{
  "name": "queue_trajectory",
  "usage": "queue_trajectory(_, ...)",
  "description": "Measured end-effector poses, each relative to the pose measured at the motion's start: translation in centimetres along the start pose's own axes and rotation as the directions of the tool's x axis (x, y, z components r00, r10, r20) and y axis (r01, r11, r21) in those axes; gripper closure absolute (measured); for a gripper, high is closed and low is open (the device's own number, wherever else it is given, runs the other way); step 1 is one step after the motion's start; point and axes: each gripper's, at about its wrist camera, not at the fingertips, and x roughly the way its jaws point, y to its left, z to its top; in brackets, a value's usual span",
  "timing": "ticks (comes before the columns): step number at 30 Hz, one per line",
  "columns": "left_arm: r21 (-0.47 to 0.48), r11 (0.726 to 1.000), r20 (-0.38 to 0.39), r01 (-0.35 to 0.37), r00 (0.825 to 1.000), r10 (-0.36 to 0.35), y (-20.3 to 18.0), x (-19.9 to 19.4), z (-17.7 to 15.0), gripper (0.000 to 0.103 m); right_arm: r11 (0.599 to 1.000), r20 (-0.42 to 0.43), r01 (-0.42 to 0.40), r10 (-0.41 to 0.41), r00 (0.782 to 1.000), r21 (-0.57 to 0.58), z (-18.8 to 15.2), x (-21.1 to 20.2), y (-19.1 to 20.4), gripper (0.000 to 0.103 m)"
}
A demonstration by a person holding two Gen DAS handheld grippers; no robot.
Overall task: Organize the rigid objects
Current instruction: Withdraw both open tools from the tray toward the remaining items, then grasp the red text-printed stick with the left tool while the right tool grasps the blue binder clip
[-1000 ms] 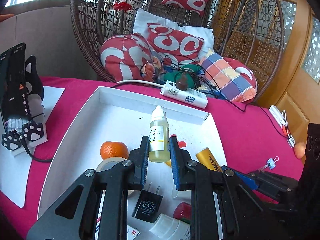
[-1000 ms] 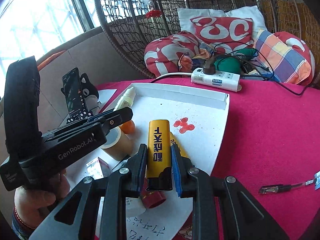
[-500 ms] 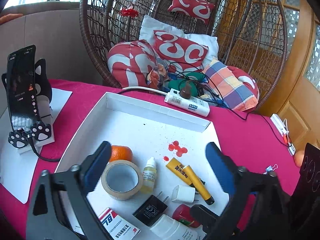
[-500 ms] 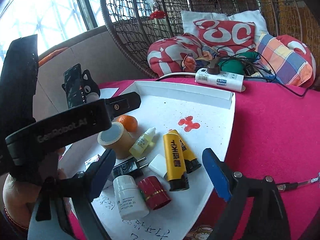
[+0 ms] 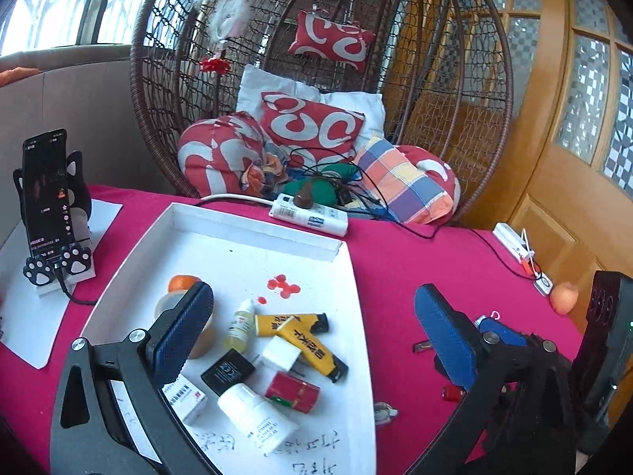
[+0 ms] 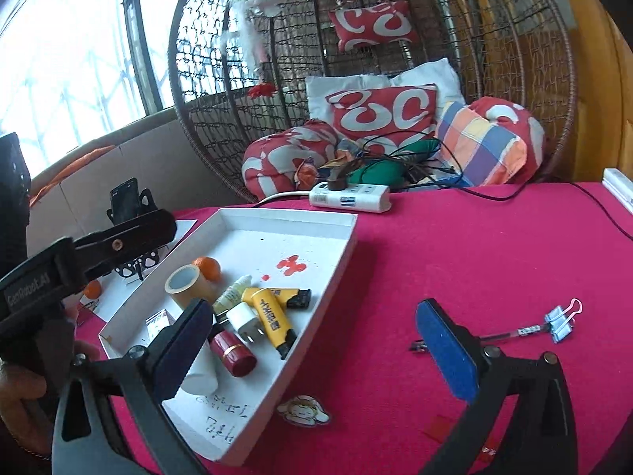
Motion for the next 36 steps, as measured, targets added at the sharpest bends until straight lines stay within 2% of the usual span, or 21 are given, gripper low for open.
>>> queue_trajectory(7, 0.037, 0.999, -0.015, 0.034, 0.999, -0.034, -2.1, -0.3, -0.3, 0.0, 0.985, 0.042, 0.123, -0.129, 0.991, 0.121, -1.1, -3.7, -6.9, 0.0)
queue_trajectory(13, 0.04, 0.998, -0.041, 0.039, 0.998, -0.037, -2.8, 0.2, -1.1, 0.0, 0.932, 0.028, 0.288, -0.301, 0.953, 0.222, -2.7, -6.5, -13.4, 0.0)
queue_trajectory(18, 0.108, 0.988, -0.13, 0.112, 0.987, -0.097, -6.8, 1.8, -3.4, 0.0, 0.878, -0.048, 0.372, -0.376, 0.926, 0.302, -4.9, -7.2, -17.3, 0.0)
queue_trajectory(21, 0.161, 0.971, -0.21, 0.177, 0.967, -0.141, -10.3, 3.2, -5.7, 0.0, 0.86, -0.085, 0.396, -0.39, 0.917, 0.321, -5.9, -7.0, -18.5, 0.0)
queue_trajectory(23, 0.206, 0.959, -0.268, 0.195, 0.954, -0.136, -12.8, 4.4, -7.6, 0.0, 0.853, -0.101, 0.402, -0.392, 0.914, 0.331, -6.4, -6.8, -18.9, 0.0)
queue_trajectory(28, 0.28, 0.936, -0.368, 0.214, 0.924, -0.101, -17.2, 7.7, -10.8, 0.0, 0.855, -0.104, 0.374, -0.361, 0.927, 0.359, -6.7, -7.0, -19.2, 0.0)
queue_trajectory(31, 0.274, 0.938, -0.409, 0.212, 0.909, -0.086, -18.2, 9.2, -11.7, 0.0, 0.859, -0.109, 0.355, -0.34, 0.934, 0.368, -6.8, -6.8, -19.3, 0.0)
queue_trajectory(36, 0.262, 0.948, -0.442, 0.182, 0.896, -0.05, -18.6, 11.0, -12.4, 0.0, 0.855, -0.112, 0.314, -0.295, 0.949, 0.412, -7.2, -6.8, -20.0, 0.0)
